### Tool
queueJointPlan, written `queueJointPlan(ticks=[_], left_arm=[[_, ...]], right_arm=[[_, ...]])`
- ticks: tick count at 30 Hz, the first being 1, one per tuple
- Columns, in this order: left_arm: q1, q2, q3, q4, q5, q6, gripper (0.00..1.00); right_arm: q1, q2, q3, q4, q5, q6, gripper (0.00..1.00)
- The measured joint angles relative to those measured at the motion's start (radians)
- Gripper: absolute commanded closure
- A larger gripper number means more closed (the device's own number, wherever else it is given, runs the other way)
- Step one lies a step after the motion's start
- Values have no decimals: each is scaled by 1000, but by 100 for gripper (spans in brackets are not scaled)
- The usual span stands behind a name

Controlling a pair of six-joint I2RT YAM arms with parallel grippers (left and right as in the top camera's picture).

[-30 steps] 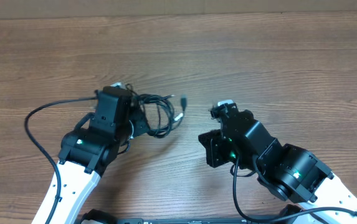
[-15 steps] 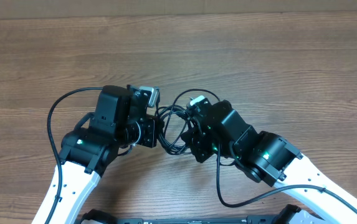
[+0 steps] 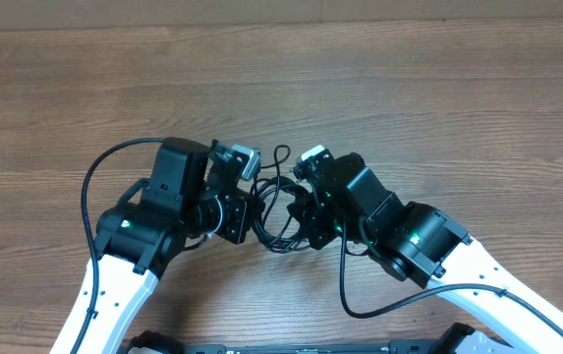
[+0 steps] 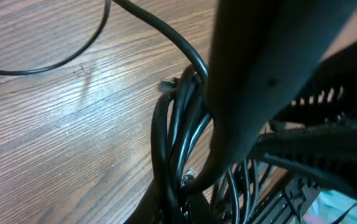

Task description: Untangle cables

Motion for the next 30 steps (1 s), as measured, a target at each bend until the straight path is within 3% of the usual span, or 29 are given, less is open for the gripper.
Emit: queueJointPlan(ticks=[3, 7, 11, 17, 18, 21, 26, 30], left_arm=[[0, 3, 0, -22, 48, 66, 96], [5, 6, 0, -21, 118, 142, 96], [9, 6, 0, -29, 142, 179, 96], [13, 6, 0, -35, 209, 251, 96], [13, 6, 0, -37, 236, 273, 96], [13, 6, 0, -37, 282, 314, 96], [19, 6, 0, -41, 270, 320, 96], [4, 6, 0, -12, 196, 205, 96]], right_arm=[[-9, 0, 0, -2, 36, -3, 75], [-21, 0, 0, -11, 67, -6, 65], [-24, 0, 0, -12, 79, -10, 63], [-30, 1, 0, -13, -5, -102, 57], [-31, 2, 0, -12, -38, -128, 72], [-32, 2, 0, -19, -98, -209, 95], [-37, 3, 0, -34, -134, -270, 96], [-51, 5, 2, -95, -212, -269, 96]])
